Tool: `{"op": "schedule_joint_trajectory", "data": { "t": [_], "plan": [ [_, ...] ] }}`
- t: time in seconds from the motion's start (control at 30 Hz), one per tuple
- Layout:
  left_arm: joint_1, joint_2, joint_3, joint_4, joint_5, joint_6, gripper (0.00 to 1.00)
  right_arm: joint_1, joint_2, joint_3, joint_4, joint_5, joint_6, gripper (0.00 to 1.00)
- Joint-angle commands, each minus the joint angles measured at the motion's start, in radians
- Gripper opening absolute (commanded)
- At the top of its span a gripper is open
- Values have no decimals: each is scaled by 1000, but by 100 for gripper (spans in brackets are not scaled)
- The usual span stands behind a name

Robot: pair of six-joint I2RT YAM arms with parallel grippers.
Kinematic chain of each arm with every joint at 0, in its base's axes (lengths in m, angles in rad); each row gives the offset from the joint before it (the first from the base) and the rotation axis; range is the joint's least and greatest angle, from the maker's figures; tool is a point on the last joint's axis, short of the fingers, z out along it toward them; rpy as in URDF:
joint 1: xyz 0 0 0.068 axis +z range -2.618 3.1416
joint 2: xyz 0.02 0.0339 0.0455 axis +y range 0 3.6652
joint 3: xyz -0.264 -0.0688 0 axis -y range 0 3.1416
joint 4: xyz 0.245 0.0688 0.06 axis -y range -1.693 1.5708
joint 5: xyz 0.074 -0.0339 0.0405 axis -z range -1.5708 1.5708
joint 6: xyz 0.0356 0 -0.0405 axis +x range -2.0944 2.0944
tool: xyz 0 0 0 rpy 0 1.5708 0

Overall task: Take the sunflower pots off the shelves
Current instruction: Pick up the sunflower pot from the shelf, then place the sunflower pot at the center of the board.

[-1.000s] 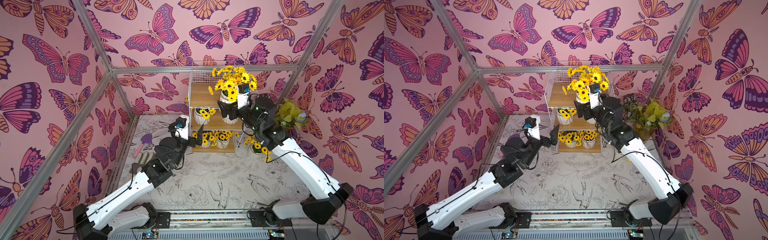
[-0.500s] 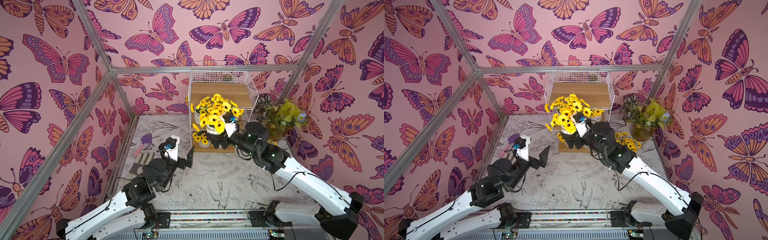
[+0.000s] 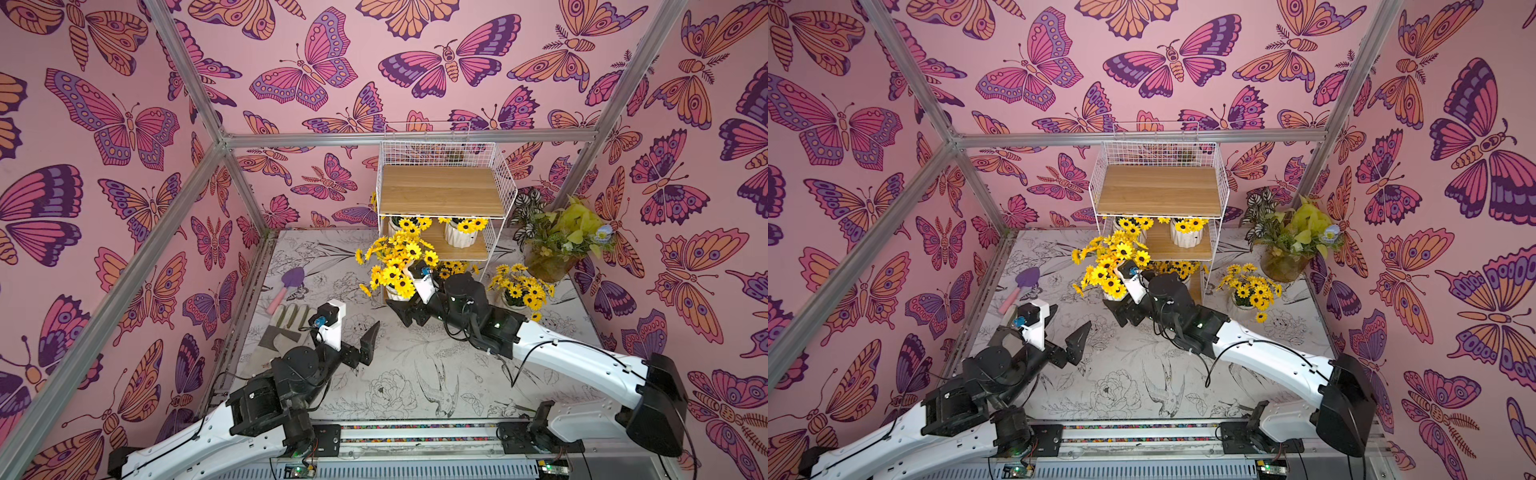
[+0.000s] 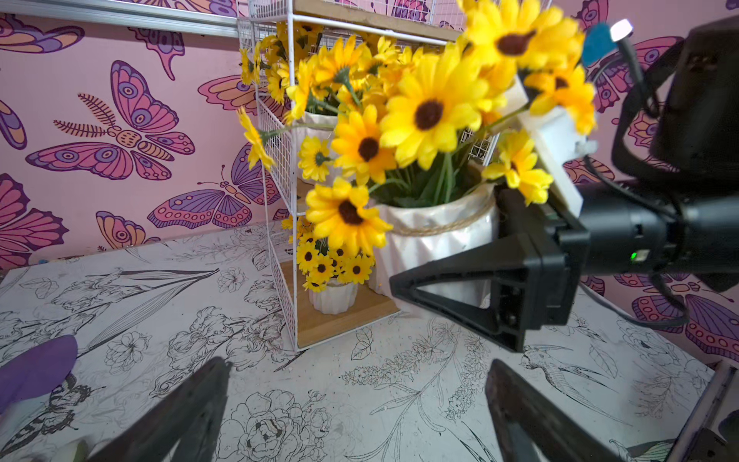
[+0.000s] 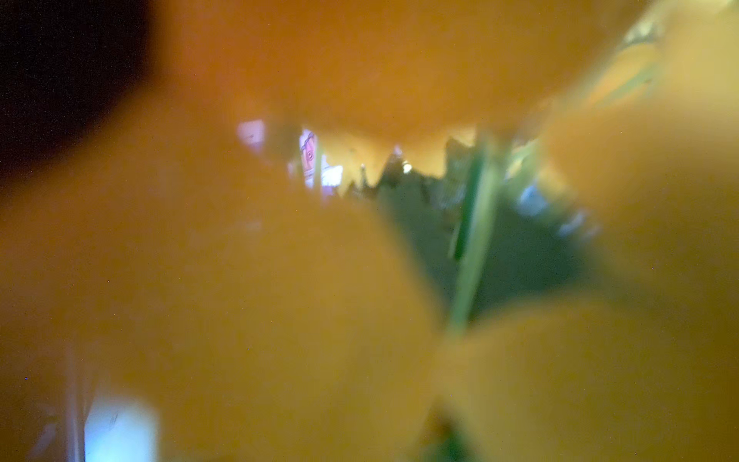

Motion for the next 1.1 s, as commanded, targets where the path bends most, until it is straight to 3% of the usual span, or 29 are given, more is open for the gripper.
{"op": "schedule_joint_trajectory", "data": {
  "t": [0.0, 0.2, 0.57, 1.07],
  "plan": [
    [-5, -55, -25, -16, 41, -13, 100, 24, 26, -1, 208, 24, 44, 51],
    [-5, -127, -49, -45, 86, -27, 100, 69, 162, -58, 360, 56, 107, 51],
    [-5, -157, -44, -51, 86, -37, 100, 102, 488, -12, 560, 73, 152, 51],
    [-5, -148, -51, -46, 54, -47, 100, 92, 811, 180, 654, 26, 187, 51]
  ]
}}
